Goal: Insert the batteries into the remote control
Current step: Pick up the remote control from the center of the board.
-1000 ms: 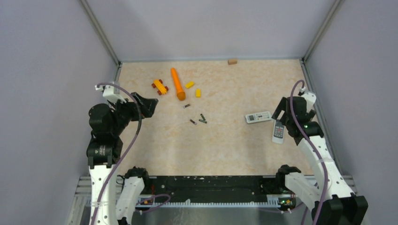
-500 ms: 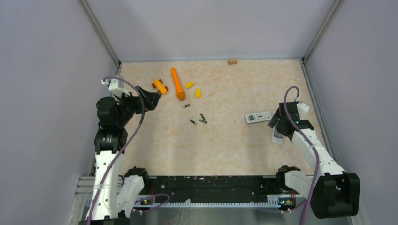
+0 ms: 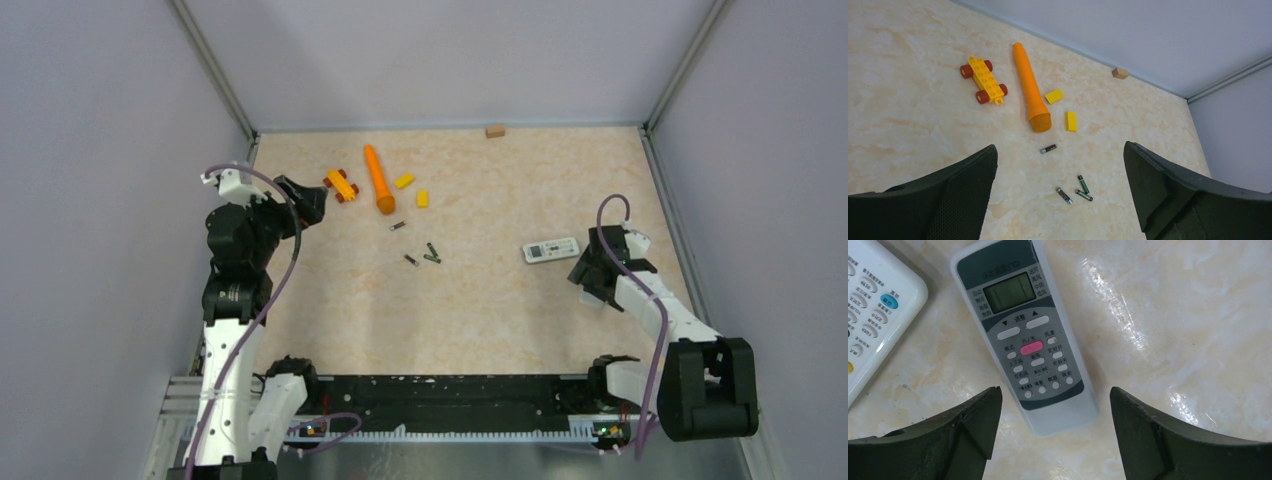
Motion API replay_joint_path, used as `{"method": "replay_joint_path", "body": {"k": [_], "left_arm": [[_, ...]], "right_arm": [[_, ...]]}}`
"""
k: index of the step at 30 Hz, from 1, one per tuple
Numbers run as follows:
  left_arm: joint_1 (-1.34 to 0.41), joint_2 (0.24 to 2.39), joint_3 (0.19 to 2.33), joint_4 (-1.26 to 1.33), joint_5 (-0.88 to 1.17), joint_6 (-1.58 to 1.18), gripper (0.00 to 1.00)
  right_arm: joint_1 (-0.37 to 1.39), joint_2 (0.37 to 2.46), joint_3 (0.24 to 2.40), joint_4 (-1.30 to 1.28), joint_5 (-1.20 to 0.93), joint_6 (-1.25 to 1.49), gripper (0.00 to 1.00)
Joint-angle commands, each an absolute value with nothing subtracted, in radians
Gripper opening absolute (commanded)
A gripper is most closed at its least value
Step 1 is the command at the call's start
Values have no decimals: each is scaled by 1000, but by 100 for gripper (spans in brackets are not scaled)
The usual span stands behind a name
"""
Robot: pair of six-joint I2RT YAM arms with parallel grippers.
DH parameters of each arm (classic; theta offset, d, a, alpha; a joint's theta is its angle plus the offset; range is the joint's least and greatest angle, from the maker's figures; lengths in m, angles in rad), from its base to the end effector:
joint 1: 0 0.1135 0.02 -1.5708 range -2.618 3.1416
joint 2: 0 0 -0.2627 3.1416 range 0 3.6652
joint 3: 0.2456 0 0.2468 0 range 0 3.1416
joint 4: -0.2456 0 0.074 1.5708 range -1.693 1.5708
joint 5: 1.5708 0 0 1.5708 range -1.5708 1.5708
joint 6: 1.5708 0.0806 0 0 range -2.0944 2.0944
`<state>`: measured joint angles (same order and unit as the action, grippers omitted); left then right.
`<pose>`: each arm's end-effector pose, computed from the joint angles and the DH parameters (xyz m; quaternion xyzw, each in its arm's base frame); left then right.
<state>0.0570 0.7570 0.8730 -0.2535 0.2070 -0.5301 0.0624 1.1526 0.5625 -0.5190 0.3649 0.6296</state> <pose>0.2119 -0.0045 0.3603 -0.1520 0.7375 -0.2288 0.6169 0.2135 -0.0155 0.1365 0.3077 0.9075 -0.0899 0.2716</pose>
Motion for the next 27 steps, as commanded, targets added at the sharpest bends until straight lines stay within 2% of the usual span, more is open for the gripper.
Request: {"method": "replay_joint_path", "body": {"k": [1,8,12,16,23,27], "left_arm": [[54,750,875,-187,202,-530,99],[53,754,887,-204,200,-505,99],[53,750,882,-221,134,-517,99],[54,751,887,-236,138,-539,99],[54,789,914,-232,499,-528,99],[52,812,952,-299,584,-566,99]], "right_arm": [[49,1207,602,-453,320,639,79],[48,1298,632,-443,316,654,66],[48,1309,632,-433,311,650,51],[48,1276,619,-428,304,647,42],[49,1111,593,-440,207,667,35],[50,983,577,-419,37,703,30]]}}
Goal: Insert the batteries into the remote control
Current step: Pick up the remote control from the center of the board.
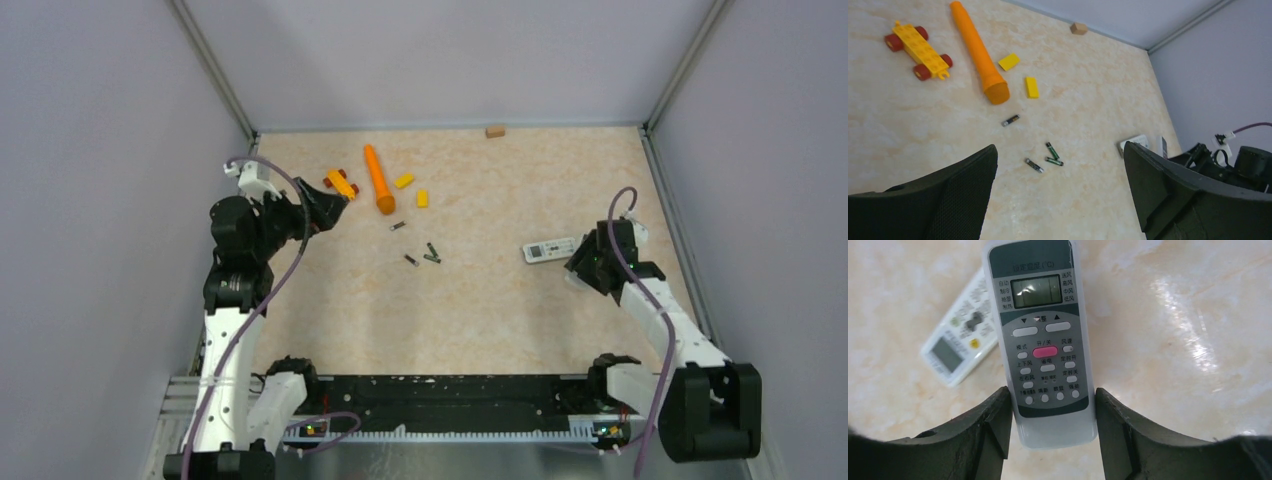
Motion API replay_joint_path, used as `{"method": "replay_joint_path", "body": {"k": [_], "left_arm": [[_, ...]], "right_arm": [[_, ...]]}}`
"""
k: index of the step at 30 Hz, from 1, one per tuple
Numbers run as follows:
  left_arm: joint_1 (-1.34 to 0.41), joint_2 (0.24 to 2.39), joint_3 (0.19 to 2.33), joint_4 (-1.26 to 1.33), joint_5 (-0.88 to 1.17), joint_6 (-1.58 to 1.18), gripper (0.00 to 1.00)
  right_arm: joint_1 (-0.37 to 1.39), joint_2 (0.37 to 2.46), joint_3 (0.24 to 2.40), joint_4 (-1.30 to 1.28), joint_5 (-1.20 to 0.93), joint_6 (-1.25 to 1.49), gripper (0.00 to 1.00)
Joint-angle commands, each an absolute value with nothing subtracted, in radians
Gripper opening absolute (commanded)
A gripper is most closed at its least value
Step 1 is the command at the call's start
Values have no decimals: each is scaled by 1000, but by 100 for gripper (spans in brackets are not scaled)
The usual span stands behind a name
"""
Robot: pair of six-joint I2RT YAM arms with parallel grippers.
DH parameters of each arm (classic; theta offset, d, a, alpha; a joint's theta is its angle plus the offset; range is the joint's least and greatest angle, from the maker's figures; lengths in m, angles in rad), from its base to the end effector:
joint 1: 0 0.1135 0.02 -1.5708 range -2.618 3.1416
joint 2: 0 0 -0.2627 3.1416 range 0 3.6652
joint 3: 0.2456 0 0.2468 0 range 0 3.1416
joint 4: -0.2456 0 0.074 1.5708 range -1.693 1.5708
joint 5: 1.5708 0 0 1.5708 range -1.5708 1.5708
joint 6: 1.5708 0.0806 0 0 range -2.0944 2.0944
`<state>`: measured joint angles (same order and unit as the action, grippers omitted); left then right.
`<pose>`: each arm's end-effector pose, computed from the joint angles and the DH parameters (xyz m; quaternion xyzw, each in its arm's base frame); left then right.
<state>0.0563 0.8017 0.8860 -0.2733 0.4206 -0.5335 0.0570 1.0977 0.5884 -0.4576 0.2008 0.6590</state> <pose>0.2172 -0.0207 0.3545 -0.0918 0.7598 -0.3036 0.5675 0.2260 -0.0032 0.1571 0.3101 0.8984 0.0140 0.3107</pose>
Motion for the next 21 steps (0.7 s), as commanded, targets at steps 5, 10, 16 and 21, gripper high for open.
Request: {"method": "replay_joint_path", "body": {"k": [5,10,16,21], "left_arm": [[33,834,945,-289,673,-639,99],[-54,881,906,-193,692,-725,99],[-256,994,898,-113,618,-742,99],[-356,1089,898,35,663,-810,99]], "right_arm": [[51,848,572,-385,-156,743,28],[52,779,562,-296,-383,767,28],[112,720,505,-63,-633,852,27],[196,714,477,182,-701,949,27]]}}
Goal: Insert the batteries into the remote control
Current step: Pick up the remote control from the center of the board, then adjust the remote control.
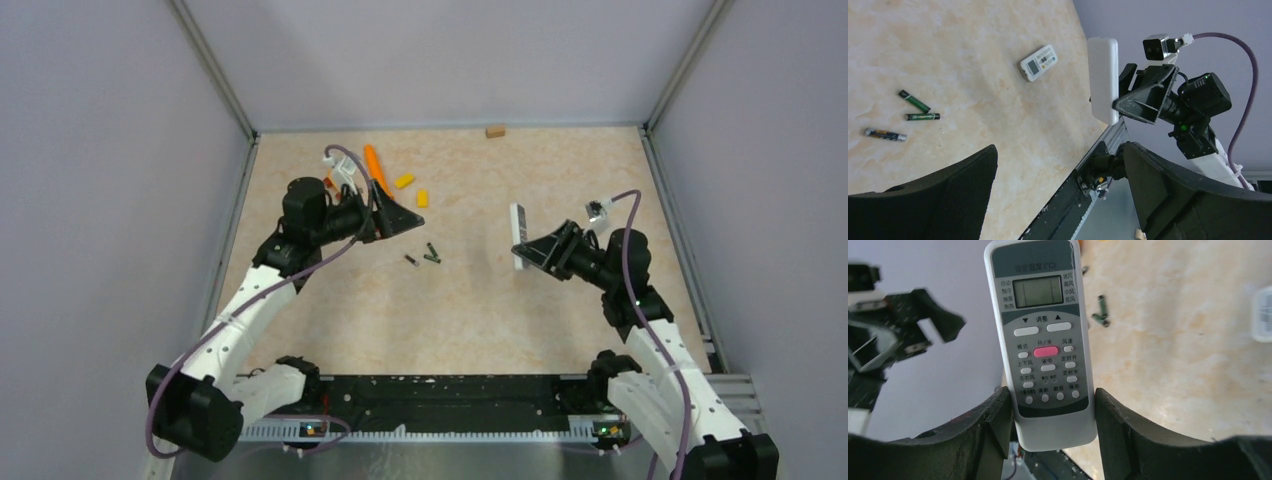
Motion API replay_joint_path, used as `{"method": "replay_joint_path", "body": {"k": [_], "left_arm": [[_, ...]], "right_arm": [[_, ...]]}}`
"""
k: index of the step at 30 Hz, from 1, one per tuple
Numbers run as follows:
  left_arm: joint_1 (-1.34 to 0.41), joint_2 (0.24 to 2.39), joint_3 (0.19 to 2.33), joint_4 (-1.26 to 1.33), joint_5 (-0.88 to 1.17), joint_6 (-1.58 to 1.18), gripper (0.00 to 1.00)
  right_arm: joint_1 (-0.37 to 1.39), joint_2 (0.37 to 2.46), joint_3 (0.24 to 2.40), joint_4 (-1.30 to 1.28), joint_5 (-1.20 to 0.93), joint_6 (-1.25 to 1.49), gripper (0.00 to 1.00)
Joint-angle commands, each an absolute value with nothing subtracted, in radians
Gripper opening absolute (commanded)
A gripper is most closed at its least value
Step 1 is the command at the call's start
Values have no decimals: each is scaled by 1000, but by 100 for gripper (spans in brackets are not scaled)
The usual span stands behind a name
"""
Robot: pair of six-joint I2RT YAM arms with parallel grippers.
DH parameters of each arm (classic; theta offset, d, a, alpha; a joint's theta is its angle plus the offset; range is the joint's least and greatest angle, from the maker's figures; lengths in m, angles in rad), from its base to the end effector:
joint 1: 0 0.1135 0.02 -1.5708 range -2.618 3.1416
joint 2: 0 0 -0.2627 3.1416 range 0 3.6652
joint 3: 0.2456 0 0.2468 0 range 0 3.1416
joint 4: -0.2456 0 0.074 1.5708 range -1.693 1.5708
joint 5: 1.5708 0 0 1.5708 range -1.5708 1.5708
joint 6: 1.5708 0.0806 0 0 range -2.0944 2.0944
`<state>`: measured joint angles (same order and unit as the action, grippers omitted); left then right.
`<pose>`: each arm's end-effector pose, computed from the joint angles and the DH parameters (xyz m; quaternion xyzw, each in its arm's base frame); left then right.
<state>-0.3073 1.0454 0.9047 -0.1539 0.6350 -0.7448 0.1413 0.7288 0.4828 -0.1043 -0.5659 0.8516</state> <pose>0.2396 -0.1262 0.3263 0.0159 0.7853 -0.5010 0.3635 0.1961 0.0715 0.2396 0.1236 0.7934 0.4633 0.3749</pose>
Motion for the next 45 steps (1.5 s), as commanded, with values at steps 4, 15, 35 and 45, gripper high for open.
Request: {"method": "replay_joint_path", "body": {"k": [4,15,35,45], "left_arm": [[-432,1143,917,140,676,-848,99],[-565,1212,920,323,708,-843,99],[-583,1330,896,542,715,-1262,78],[-576,1368,904,505,692,-1197,26]], "right_arm": [[256,742,490,308,-758,1000,28],[391,839,549,387,-749,1162,28],[488,1066,669,519,-751,1238,29],[493,1123,685,494,-747,1206,39]]}}
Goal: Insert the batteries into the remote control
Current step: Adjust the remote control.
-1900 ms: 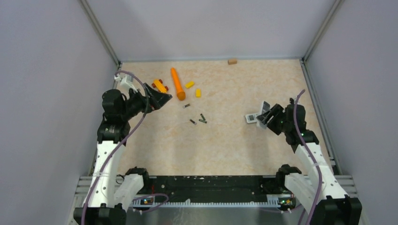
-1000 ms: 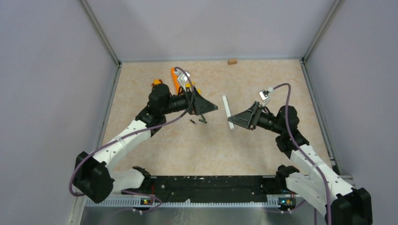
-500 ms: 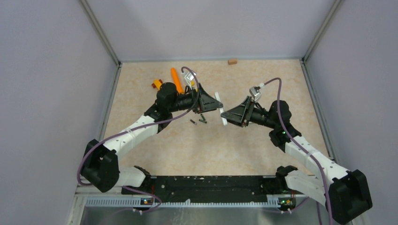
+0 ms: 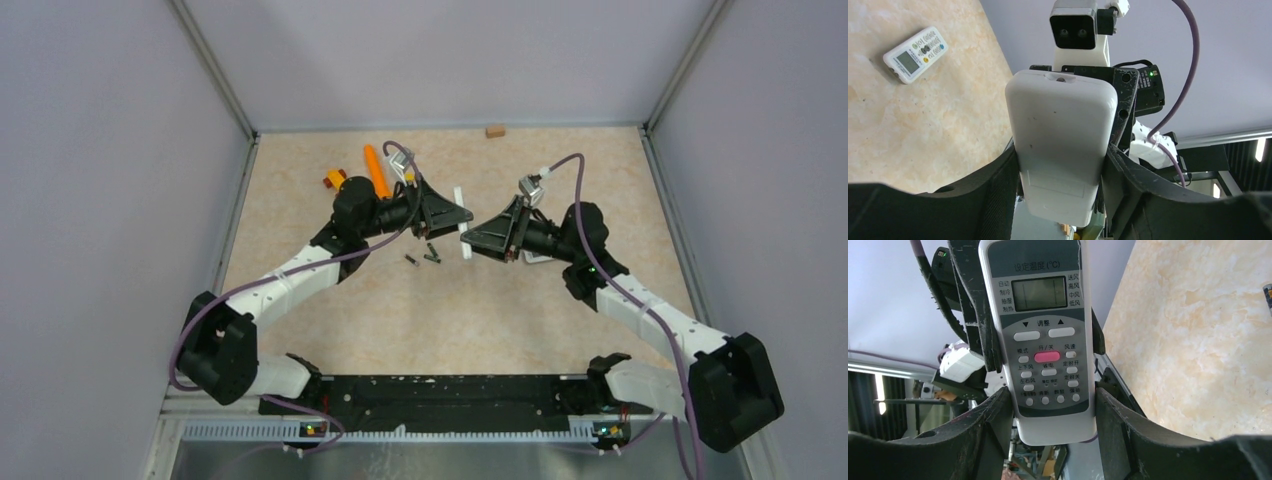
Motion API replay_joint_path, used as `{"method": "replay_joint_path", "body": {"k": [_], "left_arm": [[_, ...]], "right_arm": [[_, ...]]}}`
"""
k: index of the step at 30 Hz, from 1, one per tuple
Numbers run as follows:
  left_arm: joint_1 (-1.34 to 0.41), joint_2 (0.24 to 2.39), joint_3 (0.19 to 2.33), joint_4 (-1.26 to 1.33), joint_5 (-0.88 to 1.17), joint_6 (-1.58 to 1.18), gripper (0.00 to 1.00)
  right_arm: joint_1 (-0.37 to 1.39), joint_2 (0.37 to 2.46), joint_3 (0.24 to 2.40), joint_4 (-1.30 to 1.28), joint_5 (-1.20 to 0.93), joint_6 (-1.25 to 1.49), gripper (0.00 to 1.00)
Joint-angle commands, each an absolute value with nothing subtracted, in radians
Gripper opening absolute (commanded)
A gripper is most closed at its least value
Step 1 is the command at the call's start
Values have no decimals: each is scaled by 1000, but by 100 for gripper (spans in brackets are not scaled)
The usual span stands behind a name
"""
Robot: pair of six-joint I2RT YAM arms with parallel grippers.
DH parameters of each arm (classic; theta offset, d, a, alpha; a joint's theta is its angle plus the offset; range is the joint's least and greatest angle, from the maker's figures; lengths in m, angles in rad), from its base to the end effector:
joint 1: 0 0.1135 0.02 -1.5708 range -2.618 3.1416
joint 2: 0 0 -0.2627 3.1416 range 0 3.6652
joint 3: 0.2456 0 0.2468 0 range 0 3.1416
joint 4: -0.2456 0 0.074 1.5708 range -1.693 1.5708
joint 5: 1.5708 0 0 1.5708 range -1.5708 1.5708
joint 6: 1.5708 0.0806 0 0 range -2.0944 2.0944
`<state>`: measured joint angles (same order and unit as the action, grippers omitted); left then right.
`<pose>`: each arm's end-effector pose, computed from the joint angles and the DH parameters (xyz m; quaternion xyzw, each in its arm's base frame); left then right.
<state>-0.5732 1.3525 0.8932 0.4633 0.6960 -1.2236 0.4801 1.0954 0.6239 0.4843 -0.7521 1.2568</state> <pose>0.2578 -0.2279 0.3182 0.0170 0.7058 -0.6710 0.2266 0.2168 0.1750 0.2935 0.0056 0.7038 0.6719 0.2306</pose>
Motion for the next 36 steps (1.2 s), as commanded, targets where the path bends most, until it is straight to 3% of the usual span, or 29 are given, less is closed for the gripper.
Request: {"method": "replay_joint_path", "body": {"k": [1,4,6,12,17,22,36], "left_arm": [[-574,1368,904,499,685,-1188,23],[-571,1362,910,425,638,-1144,20],[-569,1352,924,320,566,-1103,20],[-566,1323,953,48,297,-1033,20],[-564,1310,970,-18,163,-1029,19],[-559,1308,1002,-76,137,-1028,19],[-547,1235,957,-116,152,-1029,26]], "right_arm": [[493,1126,691,464,-740,1181,46],[492,1108,714,325,-666,1037,71],[494,1076,726,242,-578,924,80],[636,995,773,103,-189,661,87],[856,1058,766,141,199,473,87],[948,1174,783,202,390,417,83],[955,1288,744,465,257,489,50]]}}
